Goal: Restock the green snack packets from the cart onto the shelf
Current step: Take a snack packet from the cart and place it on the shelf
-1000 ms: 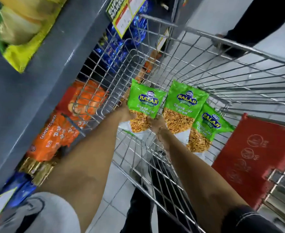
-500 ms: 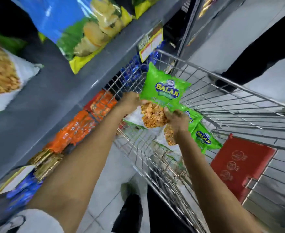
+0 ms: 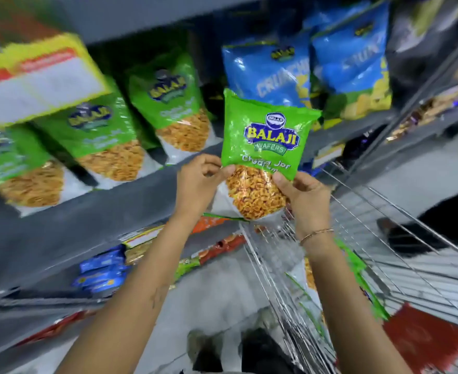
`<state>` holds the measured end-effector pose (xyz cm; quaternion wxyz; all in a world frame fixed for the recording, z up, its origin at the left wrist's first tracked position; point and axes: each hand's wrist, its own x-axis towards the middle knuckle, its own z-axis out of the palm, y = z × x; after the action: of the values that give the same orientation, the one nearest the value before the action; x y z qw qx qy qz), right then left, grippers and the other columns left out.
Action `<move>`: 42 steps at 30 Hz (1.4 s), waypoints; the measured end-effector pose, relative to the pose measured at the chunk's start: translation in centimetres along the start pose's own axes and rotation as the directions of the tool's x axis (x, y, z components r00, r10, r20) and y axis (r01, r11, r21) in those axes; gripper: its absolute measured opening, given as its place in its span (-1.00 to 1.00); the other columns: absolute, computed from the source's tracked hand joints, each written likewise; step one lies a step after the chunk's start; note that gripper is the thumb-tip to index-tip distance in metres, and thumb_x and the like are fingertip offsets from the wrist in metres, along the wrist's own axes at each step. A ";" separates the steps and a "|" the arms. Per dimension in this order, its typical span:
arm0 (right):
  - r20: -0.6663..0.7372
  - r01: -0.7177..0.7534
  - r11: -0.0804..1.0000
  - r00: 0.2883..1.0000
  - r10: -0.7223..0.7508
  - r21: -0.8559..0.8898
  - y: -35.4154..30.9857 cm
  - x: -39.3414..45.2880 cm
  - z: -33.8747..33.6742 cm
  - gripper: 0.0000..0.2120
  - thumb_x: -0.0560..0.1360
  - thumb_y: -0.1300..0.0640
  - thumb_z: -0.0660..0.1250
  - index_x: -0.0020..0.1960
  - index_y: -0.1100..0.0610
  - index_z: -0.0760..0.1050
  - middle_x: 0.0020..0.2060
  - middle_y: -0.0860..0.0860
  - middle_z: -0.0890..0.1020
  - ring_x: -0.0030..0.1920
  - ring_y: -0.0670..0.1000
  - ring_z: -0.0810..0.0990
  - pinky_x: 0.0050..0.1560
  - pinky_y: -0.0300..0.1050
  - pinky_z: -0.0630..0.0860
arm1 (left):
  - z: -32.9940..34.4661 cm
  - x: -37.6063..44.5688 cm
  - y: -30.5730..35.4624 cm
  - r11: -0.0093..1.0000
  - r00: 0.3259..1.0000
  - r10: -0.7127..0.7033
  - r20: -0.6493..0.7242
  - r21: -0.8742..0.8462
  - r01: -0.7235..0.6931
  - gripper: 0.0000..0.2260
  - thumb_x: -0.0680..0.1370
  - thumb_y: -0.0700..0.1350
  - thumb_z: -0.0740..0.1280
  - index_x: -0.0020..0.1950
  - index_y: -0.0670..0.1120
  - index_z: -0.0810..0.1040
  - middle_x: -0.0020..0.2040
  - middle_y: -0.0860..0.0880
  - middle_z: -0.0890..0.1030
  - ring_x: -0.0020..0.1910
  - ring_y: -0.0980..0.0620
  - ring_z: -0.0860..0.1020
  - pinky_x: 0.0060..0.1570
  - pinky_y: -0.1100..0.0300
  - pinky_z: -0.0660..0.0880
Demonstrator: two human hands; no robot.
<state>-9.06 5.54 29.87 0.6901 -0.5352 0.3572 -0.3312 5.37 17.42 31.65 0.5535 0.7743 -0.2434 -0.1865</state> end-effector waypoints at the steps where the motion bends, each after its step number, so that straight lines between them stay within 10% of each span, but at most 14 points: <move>1: 0.034 0.019 1.000 0.999 -0.019 -0.002 -0.2 -0.5 1.8 -0.88 0.35 0.29 0.44 -0.28 0.09 0.61 -0.51 -0.16 0.62 -0.38 -0.16 0.45 -0.33 -0.30 0.47 | -1.9 -0.5 -0.1 1.000 0.999 -0.003 -0.044 -0.016 0.002 -0.82 0.37 -0.07 0.47 -0.17 -0.06 0.50 -0.36 0.04 0.58 -0.47 0.33 0.45 -0.40 0.45 0.32; 19: 0.598 0.215 0.946 0.801 -0.029 -0.241 5.3 -12.7 36.4 -0.81 0.34 0.15 0.48 -0.10 0.24 0.63 -0.33 0.02 0.60 -0.34 -0.21 0.51 -0.19 -0.22 0.46 | -31.7 -8.2 -11.8 0.987 0.553 -0.047 -0.832 0.045 0.151 -0.77 0.55 -0.13 0.23 0.03 -0.31 0.42 -0.18 -0.28 0.51 -0.18 -0.13 0.47 -0.13 -0.01 0.39; 22: 0.642 0.294 0.909 0.765 -0.038 -0.296 6.1 -13.5 38.4 -0.81 0.37 0.16 0.46 -0.18 0.32 0.62 -0.47 -0.10 0.49 -0.46 -0.33 0.45 -0.41 -0.45 0.30 | -33.6 -7.8 -13.4 0.972 0.548 -0.172 -0.819 -0.051 0.228 -0.81 0.56 -0.18 0.18 0.05 -0.30 0.36 -0.14 -0.18 0.40 -0.13 -0.05 0.38 -0.07 0.00 0.34; 26: 0.638 0.334 0.863 0.770 -0.019 -0.378 7.1 -14.1 40.6 -0.72 0.39 0.10 0.42 -0.30 0.33 0.55 -0.38 0.24 0.57 -0.36 0.01 0.42 -0.36 -0.18 0.31 | -35.1 -7.4 -14.4 0.962 0.520 -0.178 -0.835 -0.037 0.270 -0.87 0.57 -0.23 0.15 0.04 -0.30 0.34 -0.05 -0.33 0.44 -0.06 -0.24 0.42 0.00 -0.09 0.33; 30: 0.615 0.290 0.858 0.788 0.038 -0.425 7.3 -14.3 42.1 -0.70 0.37 0.02 0.43 -0.15 0.30 0.62 -0.19 0.24 0.69 -0.23 0.09 0.55 -0.19 -0.05 0.46 | -35.7 -7.2 -14.1 0.961 0.483 -0.194 -0.854 -0.067 0.267 -0.84 0.58 -0.19 0.13 0.08 -0.27 0.32 -0.08 -0.12 0.36 -0.09 -0.01 0.34 -0.04 0.11 0.28; 42: 0.492 0.208 0.899 0.870 0.010 -0.386 8.7 -15.7 42.7 -0.80 0.43 0.06 0.39 -0.04 0.18 0.62 -0.12 0.14 0.68 -0.14 0.03 0.53 -0.09 -0.14 0.43 | -36.9 -6.8 -16.1 0.948 0.595 -0.288 -0.750 -0.134 0.290 -0.79 0.56 -0.06 0.16 0.13 -0.14 0.30 0.12 -0.22 0.53 0.08 -0.16 0.50 0.09 0.00 0.41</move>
<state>19.54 41.96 30.94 0.6047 -0.7564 0.2088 -0.1367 23.19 54.04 28.27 0.5656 0.8098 0.1401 0.0690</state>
